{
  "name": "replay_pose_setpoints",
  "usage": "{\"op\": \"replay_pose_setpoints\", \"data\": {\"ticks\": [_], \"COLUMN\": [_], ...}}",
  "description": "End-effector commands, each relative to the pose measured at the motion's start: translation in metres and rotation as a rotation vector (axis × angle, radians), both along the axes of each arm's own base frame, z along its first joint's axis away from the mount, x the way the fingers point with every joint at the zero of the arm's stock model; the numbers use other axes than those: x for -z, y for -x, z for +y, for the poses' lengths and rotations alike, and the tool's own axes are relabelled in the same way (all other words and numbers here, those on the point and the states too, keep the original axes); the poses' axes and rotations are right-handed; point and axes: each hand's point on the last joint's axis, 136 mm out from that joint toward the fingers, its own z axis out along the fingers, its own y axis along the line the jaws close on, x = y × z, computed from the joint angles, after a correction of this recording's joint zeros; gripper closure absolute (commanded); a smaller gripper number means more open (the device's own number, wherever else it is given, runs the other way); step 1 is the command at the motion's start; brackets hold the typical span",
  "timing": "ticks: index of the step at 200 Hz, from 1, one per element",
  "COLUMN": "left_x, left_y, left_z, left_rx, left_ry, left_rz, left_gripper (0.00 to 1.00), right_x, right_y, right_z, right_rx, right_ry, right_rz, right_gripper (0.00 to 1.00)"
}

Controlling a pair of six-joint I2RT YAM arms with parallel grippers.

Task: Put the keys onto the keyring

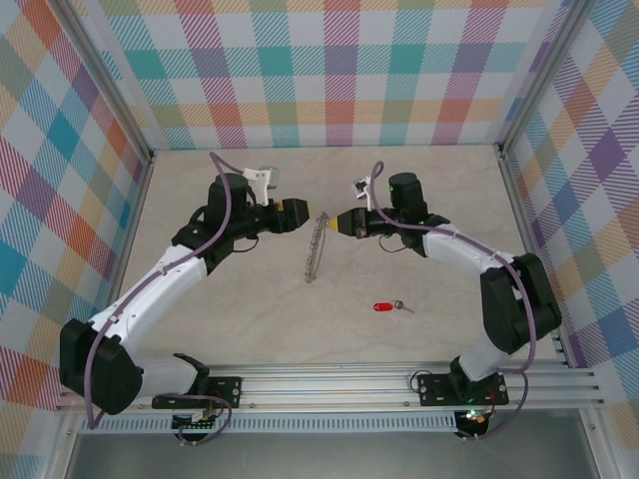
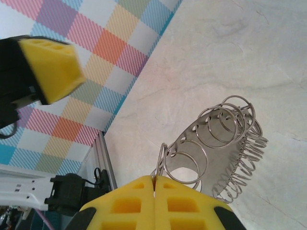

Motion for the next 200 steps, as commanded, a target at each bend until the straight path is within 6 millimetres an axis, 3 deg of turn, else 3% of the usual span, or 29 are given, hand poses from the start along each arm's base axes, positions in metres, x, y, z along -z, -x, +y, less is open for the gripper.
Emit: {"op": "replay_pose_setpoints", "data": {"ticks": [1, 29, 56, 132, 200], "left_x": [0.009, 0.018, 0.026, 0.036, 0.044], "left_y": [-0.005, -0.005, -0.007, -0.011, -0.02], "left_z": [0.021, 0.023, 0.022, 0.014, 0.005], "left_rx": [-0.109, -0.115, -0.116, -0.108, -0.103], "left_ry": [-0.044, -0.063, -0.065, -0.03, 0.004], "left_rz": [0.011, 0.034, 0.056, 0.099, 0.12], "left_gripper": [0.28, 0.28, 0.28, 0.28, 0.29], "right_x": [-0.002, 0.0, 0.007, 0.114, 0.157], "right_y": [-0.001, -0.005, -0.008, 0.024, 0.04], "right_z": [0.017, 0.039, 0.044, 0.016, 0.004], "right_rx": [-0.046, -0.085, -0.087, -0.016, 0.017], "right_ry": [-0.057, -0.094, -0.123, 0.038, 0.113], "right_rz": [-0.01, 0.006, 0.02, 0.188, 0.297], "right_gripper": [1.0, 1.0, 1.0, 1.0, 1.0]}}
